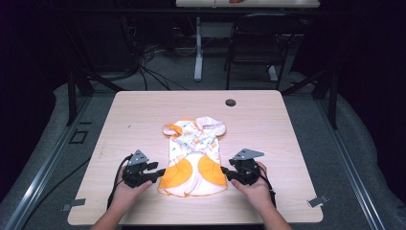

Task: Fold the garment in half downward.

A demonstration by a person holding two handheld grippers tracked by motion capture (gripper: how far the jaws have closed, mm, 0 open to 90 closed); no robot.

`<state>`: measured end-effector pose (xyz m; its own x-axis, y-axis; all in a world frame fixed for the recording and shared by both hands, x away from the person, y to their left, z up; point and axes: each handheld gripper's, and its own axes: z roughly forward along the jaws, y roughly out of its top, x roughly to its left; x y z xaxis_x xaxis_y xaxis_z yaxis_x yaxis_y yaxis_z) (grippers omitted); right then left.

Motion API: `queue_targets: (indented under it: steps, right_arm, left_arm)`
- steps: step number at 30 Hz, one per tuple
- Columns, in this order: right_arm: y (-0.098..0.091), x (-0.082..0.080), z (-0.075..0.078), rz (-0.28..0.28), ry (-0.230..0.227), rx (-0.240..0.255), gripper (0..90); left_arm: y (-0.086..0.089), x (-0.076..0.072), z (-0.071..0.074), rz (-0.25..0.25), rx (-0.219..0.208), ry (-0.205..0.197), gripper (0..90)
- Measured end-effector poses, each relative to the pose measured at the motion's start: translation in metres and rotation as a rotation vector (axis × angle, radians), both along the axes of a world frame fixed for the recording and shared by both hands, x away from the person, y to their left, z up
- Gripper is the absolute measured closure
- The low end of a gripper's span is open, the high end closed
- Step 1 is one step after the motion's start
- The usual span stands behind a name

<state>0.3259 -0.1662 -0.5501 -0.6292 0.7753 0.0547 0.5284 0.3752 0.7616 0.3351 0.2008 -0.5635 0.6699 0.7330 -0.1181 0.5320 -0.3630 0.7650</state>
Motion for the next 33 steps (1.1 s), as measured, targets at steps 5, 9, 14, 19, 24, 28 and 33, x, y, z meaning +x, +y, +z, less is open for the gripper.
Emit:
queue_targets:
  steps: [5, 9, 14, 19, 24, 28, 33]
  right_arm:
    - [0.015, 0.016, -0.003, 0.054, 0.009, 0.013, 76.2]
    - [0.027, 0.029, -0.012, 0.071, 0.034, -0.014, 86.9]
    - [0.033, 0.033, -0.021, 0.077, 0.052, -0.065, 89.0]
    - [0.036, 0.032, -0.025, 0.104, 0.066, -0.098, 89.6]
    - [0.035, 0.029, -0.026, 0.108, 0.066, -0.079, 89.7]
    - [0.034, 0.025, -0.027, 0.116, 0.073, -0.068, 89.7]
    - [0.034, 0.012, -0.026, 0.157, 0.08, -0.075, 89.6]
  left_arm:
    - [-0.017, 0.016, 0.001, -0.024, 0.004, 0.002, 59.5]
    - [-0.029, 0.023, -0.003, -0.052, 0.028, -0.002, 80.4]
    - [-0.038, 0.031, -0.01, -0.06, 0.054, 0.012, 87.5]
    - [-0.038, 0.033, -0.014, -0.077, 0.074, 0.028, 89.4]
    - [-0.038, 0.029, -0.014, -0.097, 0.09, 0.03, 89.5]
    - [-0.037, 0.026, -0.013, -0.11, 0.098, 0.036, 89.5]
    - [-0.034, 0.016, -0.013, -0.129, 0.09, 0.052, 89.5]
